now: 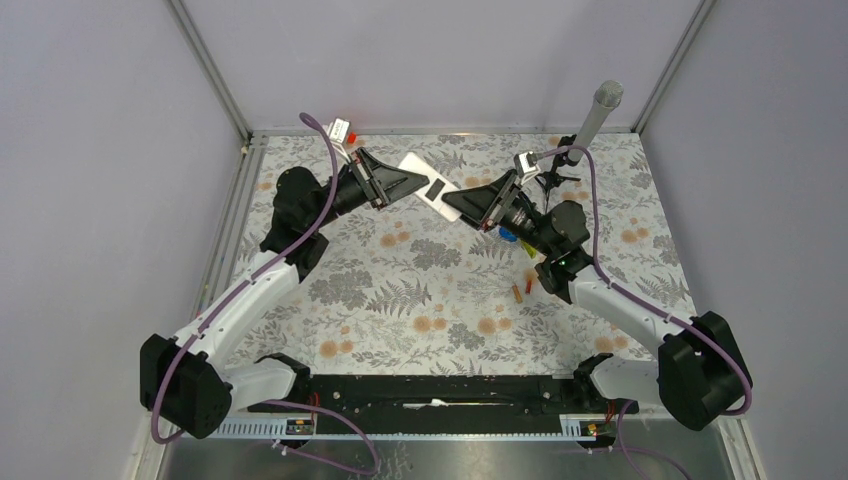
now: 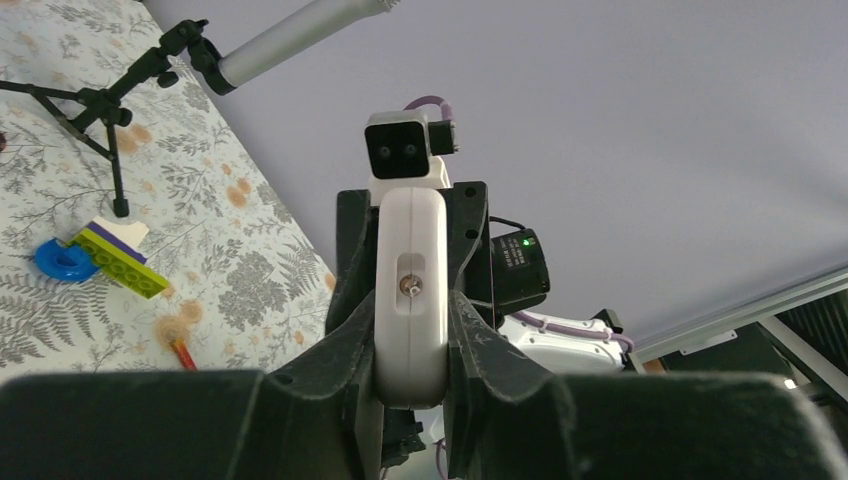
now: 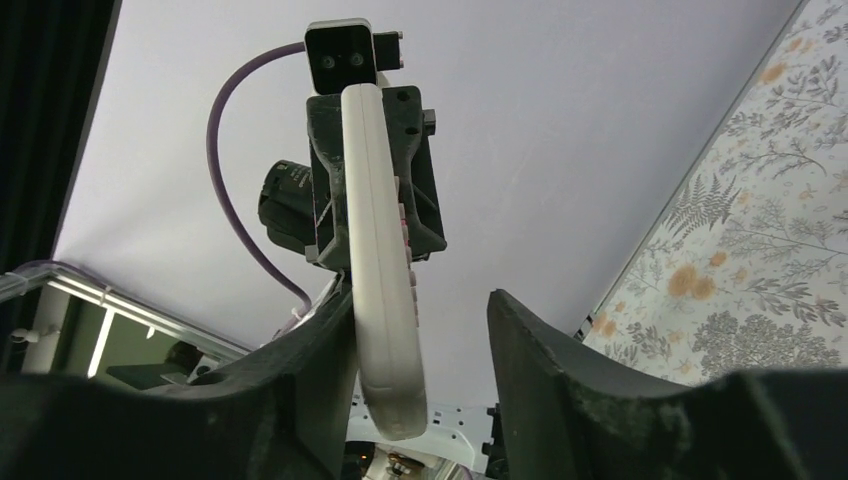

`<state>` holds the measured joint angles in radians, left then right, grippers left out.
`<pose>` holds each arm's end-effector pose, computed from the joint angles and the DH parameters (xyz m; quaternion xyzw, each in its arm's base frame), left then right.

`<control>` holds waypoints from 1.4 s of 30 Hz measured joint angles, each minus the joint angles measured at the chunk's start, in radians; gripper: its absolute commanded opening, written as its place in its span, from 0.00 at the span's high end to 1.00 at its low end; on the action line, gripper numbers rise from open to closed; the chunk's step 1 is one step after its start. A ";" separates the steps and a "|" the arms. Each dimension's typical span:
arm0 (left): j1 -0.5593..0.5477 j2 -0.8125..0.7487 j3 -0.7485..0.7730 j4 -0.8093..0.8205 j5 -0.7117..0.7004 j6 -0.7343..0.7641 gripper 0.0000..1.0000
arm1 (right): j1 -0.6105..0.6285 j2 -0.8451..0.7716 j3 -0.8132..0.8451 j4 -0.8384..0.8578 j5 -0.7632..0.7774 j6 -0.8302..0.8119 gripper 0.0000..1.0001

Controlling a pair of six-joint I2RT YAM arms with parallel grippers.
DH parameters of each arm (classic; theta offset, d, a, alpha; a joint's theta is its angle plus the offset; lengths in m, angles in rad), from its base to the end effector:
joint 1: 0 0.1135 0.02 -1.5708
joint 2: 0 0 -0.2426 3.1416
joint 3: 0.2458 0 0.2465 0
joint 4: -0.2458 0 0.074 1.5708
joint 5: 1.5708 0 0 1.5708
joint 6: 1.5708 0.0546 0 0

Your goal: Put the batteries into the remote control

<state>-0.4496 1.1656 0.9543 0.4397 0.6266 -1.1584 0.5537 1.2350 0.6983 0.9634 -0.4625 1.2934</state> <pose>0.2436 -0.1531 0.3717 0.0210 0.6386 -0.6695 0.3788 0.2322 0.1722 0.3227 0.0108 0.5610 0.7277 0.3945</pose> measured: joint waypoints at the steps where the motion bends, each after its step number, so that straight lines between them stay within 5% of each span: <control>1: 0.001 0.001 0.000 -0.004 0.000 0.008 1.00 | 0.000 0.000 0.000 -0.006 0.000 -0.005 0.53; 9: 0.016 0.004 0.000 -0.043 0.020 -0.015 1.00 | 0.008 -0.031 -0.015 -0.023 0.008 -0.033 0.75; 21: 0.043 0.010 -0.014 -0.021 0.107 -0.150 1.00 | 0.008 -0.043 -0.038 0.032 -0.064 -0.116 0.85; 25: 0.055 0.010 -0.014 -0.027 0.132 -0.150 1.00 | 0.007 -0.040 -0.038 0.031 -0.083 -0.123 0.81; 33: 0.078 0.010 -0.014 -0.042 0.124 -0.152 1.00 | 0.005 -0.020 -0.006 -0.023 -0.070 -0.116 0.56; 42: 0.109 0.017 -0.047 -0.073 0.048 -0.106 1.00 | -0.006 0.064 0.000 -0.061 -0.016 -0.042 0.51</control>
<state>-0.3401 1.1824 0.9077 0.3668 0.6746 -1.2648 0.5480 1.2991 0.6979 0.9020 -0.4789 1.2514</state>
